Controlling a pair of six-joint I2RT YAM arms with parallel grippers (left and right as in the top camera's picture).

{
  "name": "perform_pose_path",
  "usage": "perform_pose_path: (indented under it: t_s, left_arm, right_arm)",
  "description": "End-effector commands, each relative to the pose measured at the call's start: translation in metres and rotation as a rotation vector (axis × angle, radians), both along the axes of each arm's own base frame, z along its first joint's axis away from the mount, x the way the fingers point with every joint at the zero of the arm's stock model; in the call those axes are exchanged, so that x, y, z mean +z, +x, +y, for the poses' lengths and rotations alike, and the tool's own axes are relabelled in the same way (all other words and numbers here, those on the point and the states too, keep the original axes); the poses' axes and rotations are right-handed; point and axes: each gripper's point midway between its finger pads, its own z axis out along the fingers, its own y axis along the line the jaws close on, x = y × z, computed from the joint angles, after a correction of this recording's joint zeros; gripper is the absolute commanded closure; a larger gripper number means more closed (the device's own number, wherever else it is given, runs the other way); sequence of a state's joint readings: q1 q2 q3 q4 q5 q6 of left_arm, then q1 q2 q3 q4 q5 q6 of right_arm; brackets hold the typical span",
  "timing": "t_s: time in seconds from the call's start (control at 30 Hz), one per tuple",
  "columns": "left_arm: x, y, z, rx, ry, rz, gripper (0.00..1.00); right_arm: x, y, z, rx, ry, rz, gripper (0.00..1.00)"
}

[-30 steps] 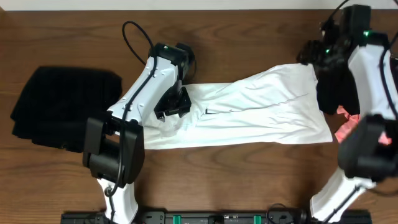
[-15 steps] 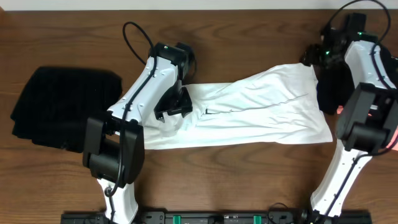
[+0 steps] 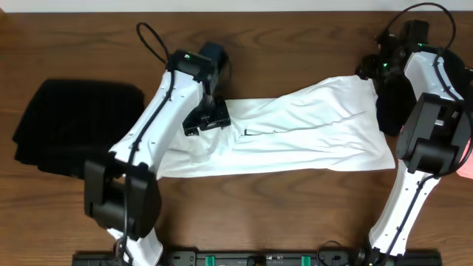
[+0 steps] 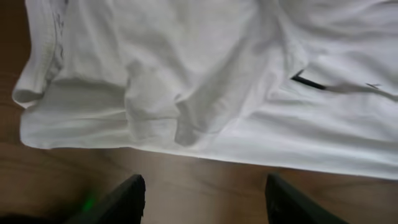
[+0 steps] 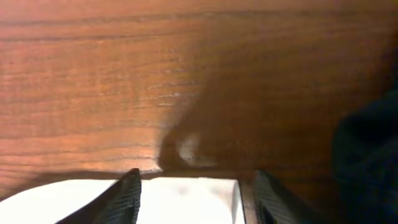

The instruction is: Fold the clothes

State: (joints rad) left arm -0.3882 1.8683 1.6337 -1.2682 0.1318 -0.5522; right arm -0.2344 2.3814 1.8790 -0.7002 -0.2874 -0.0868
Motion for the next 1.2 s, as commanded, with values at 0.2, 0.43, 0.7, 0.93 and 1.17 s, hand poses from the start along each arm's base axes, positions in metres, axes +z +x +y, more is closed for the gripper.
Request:
perform_pose_path:
  t_s: [0.2, 0.43, 0.7, 0.93, 1.17]
  left_arm:
    - [0.01, 0.004, -0.003, -0.022, -0.025, -0.045, 0.34]
    - [0.01, 0.005, -0.003, -0.032, -0.026, -0.05, 0.33]
    - [0.011, 0.013, -0.006, -0.044, -0.039, -0.084, 0.33]
    - [0.011, 0.018, -0.009, -0.063, -0.048, -0.108, 0.3]
    - [0.011, 0.019, -0.009, -0.069, -0.049, -0.113, 0.29]
  right_arm:
    - [-0.008, -0.022, 0.003, 0.041, 0.012, 0.092, 0.94]
    - [0.058, -0.022, -0.01, 0.017, -0.015, -0.003, 0.99]
    - [0.154, -0.047, -0.01, 0.056, -0.078, -0.112, 0.98]
    - [0.158, -0.084, -0.011, 0.067, -0.123, 0.005, 0.99]
    - [0.145, -0.115, -0.015, 0.048, -0.146, 0.151, 0.98]
